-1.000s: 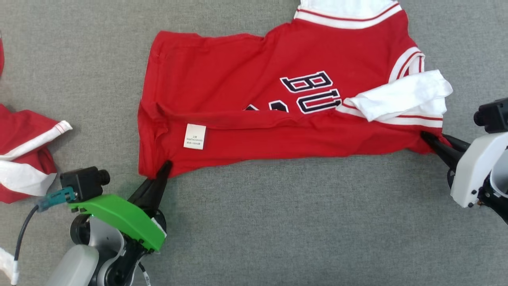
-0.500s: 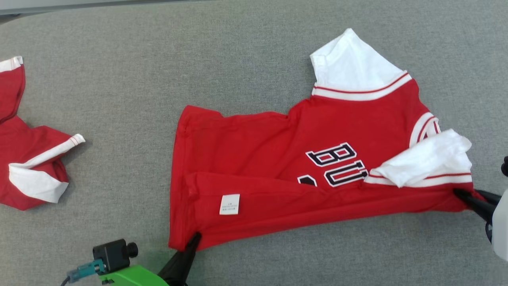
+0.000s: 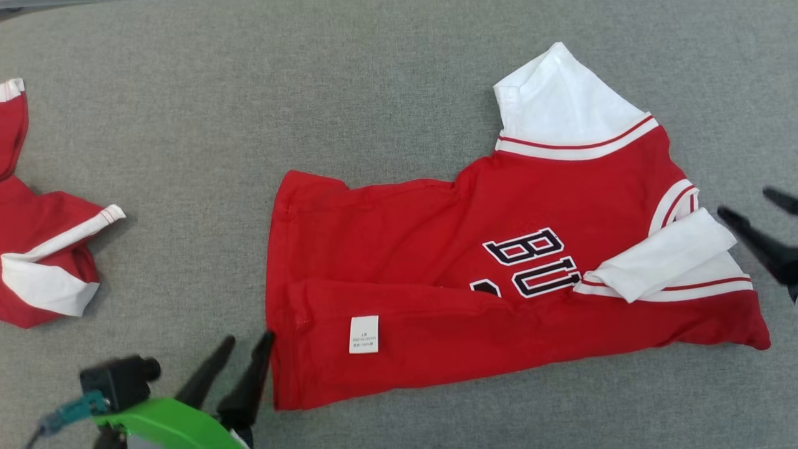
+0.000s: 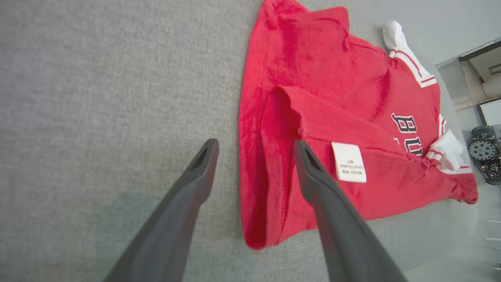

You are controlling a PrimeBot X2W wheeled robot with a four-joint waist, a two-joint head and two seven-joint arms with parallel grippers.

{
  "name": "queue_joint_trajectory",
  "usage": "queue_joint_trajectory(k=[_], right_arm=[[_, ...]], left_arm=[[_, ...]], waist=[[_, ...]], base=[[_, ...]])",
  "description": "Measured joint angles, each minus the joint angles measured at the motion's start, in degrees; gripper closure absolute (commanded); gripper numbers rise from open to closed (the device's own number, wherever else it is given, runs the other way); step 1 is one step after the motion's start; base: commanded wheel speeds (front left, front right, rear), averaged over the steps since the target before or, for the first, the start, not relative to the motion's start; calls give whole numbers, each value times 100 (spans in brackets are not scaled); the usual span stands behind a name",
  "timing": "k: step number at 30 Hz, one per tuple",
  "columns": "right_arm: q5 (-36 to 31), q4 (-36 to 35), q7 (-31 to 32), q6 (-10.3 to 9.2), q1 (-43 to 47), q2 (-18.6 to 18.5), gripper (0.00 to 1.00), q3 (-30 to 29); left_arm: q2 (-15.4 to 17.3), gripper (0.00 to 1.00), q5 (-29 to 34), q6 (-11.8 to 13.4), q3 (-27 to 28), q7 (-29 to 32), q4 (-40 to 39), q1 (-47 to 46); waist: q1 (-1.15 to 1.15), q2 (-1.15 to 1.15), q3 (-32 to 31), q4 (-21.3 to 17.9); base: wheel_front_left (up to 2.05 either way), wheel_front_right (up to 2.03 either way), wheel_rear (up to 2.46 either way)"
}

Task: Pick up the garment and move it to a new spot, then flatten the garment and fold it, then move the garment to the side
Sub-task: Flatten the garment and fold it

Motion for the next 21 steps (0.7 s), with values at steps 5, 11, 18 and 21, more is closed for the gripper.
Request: queue_joint_trajectory(k=[5,11,18,21], right_arm=[[-305,-394,700,1,-1428,71,0,53],[-956,502,1419,1,-3388,762,0,746],[-1450,1954,1510,1,-4579,1390,0,1379],[-1529,2385,1484,1,-4813,1430,0,1536]], left_arm=[[304,0,368,90,68,549,-310,-1352],[-48,0,737,-111,-545,1328,675,-3243],[-425,0,996,-431,-1037,1515,1551,-4034],[-489,0,996,-532,-1121,1551,1652,-4092]], waist=[[0,0,392,21],[0,0,961,195],[1,0,1360,598],[1,0,1402,792]], base=[[0,0,0],[0,0,0],[0,0,0],[0,0,0]])
